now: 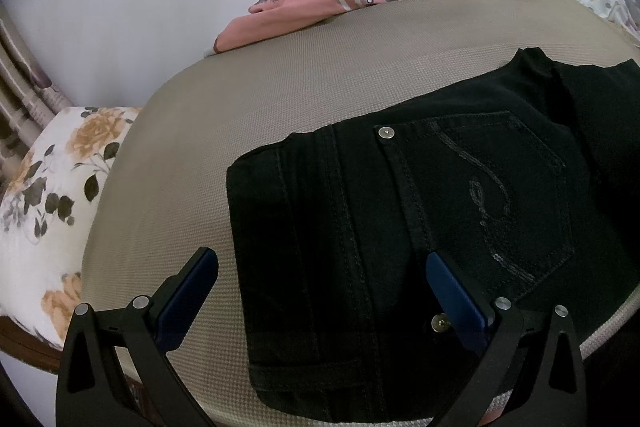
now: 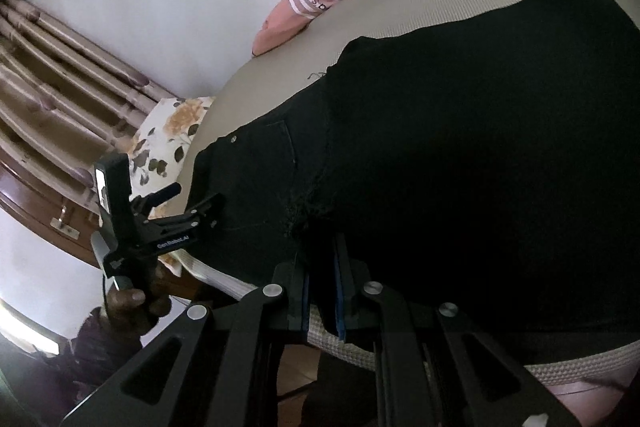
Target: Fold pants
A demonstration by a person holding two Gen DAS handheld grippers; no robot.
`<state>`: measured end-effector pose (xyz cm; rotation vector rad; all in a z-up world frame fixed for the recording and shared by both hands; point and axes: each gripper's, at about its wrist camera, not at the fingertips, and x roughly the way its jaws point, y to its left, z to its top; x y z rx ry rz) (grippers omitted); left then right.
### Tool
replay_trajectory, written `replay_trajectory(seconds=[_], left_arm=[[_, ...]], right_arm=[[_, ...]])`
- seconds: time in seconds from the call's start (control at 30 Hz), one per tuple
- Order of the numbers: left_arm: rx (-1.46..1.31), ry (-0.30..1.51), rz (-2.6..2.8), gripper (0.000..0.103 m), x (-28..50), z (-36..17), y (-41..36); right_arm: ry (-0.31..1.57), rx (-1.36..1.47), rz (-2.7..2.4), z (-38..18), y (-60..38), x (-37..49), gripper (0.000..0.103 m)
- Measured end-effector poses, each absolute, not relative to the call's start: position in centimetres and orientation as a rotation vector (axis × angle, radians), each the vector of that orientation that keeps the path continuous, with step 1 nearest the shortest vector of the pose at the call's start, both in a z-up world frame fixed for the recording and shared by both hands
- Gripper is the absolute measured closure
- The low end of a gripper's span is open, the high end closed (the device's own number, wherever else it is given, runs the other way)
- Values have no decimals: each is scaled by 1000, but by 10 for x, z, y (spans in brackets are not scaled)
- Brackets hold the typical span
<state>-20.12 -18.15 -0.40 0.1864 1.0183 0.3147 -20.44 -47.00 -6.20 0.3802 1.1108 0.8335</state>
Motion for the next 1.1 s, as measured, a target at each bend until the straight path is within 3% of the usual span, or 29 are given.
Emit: replay_trajectory(seconds=[0.33, 0.57, 0.7, 0.93, 1.1], left_arm=[[198, 1024, 318, 0, -201, -3, -184], [182, 1018, 327, 0, -202, 2, -178], [158, 1030, 327, 0, -201, 0, -176], [173, 1041, 318, 0, -202, -2, -181], [179, 1040, 315, 0, -203, -3, -184]], right_arm=[[1029, 409, 760, -41, -493, -194, 97], [707, 414, 483, 74, -612, -166, 97], [654, 268, 521, 109, -590, -165, 97], [938, 60, 726, 1, -464, -191, 96], [1047, -4, 721, -54, -437, -206, 95]])
